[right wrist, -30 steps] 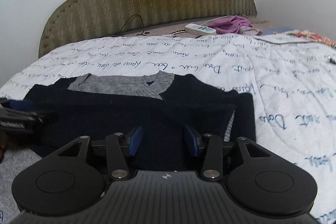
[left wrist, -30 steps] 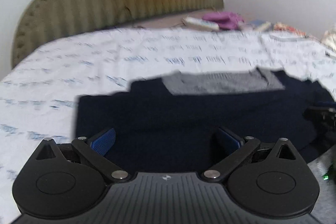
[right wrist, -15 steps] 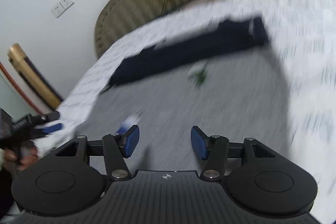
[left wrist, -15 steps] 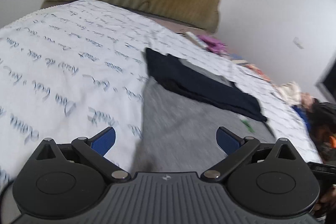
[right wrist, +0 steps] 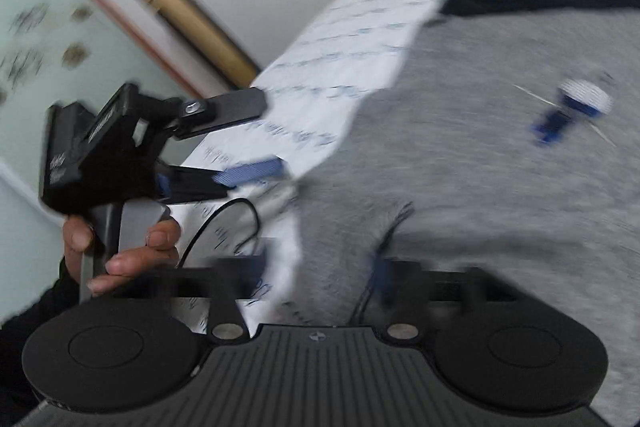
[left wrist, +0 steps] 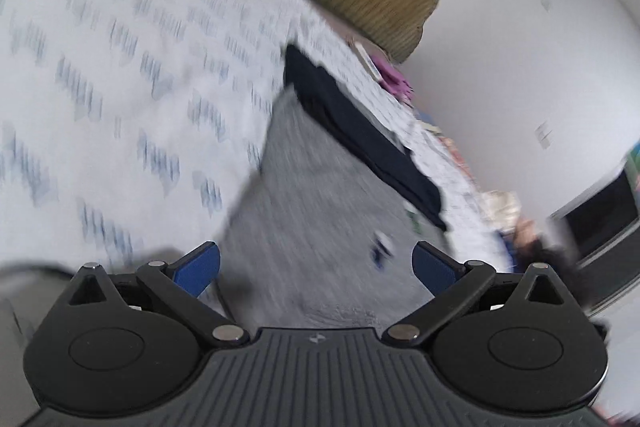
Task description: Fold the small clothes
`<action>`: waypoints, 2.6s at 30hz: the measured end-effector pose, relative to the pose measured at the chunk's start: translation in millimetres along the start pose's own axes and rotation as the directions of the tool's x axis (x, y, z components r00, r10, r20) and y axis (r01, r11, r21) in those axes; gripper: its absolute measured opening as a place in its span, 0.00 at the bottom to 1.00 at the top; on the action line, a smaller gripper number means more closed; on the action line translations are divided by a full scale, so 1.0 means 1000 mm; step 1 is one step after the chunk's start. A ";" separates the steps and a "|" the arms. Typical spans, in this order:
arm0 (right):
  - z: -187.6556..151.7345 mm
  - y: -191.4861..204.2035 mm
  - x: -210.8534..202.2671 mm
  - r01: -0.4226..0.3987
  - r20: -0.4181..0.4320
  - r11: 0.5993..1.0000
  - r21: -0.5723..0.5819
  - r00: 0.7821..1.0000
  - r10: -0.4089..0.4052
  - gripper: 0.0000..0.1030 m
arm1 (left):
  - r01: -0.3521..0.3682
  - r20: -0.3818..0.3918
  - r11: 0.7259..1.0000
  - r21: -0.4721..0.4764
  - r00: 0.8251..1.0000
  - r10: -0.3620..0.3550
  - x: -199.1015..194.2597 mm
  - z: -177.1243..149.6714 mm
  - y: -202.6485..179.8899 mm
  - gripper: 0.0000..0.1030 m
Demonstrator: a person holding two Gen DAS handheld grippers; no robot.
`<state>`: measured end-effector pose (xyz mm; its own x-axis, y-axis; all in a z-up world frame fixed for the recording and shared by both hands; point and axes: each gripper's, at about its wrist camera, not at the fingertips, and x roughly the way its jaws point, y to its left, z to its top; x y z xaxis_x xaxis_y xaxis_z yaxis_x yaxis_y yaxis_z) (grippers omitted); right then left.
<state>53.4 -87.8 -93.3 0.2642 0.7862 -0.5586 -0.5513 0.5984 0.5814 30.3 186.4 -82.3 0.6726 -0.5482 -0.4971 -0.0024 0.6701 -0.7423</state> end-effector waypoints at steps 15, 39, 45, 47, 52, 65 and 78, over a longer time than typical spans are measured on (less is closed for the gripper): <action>-0.048 0.065 -0.022 0.062 -0.008 0.930 -0.363 0.998 -0.070 0.45 | 0.001 -0.125 0.996 -0.094 0.992 -0.013 0.009 -0.033 0.008 0.99; -0.166 -0.126 -0.258 0.145 0.197 0.688 0.711 0.898 -0.393 0.51 | -0.062 -0.201 0.996 0.066 0.977 0.074 0.007 -0.054 -0.001 0.39; -0.160 -0.119 -0.239 0.092 0.202 0.714 0.694 0.927 -0.315 0.31 | -0.072 -0.191 0.994 0.078 0.978 0.086 0.007 -0.055 -0.003 0.39; -0.160 -0.119 -0.238 0.102 0.196 0.708 0.699 0.925 -0.326 0.10 | -0.079 -0.195 0.995 0.058 0.977 0.088 0.006 -0.054 0.000 0.31; -0.158 -0.109 -0.245 0.096 0.229 0.746 0.659 0.919 -0.321 0.09 | -0.096 -0.200 0.994 0.047 0.974 0.104 0.006 -0.054 0.001 0.06; -0.154 -0.133 -0.285 0.238 0.124 0.753 0.614 0.913 -0.389 0.08 | -0.112 -0.283 0.987 0.111 0.949 0.139 0.006 -0.062 0.000 0.05; -0.172 -0.131 -0.283 0.122 0.210 0.740 0.661 0.917 -0.339 0.51 | -0.126 -0.276 0.979 0.161 0.947 0.167 0.007 -0.062 -0.013 0.10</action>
<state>-85.6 -414.8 -113.5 0.5954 0.5508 -0.5848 0.1471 0.6409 0.7534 -10.7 142.7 -103.8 0.4324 -0.5451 -0.7183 0.0319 0.8053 -0.5920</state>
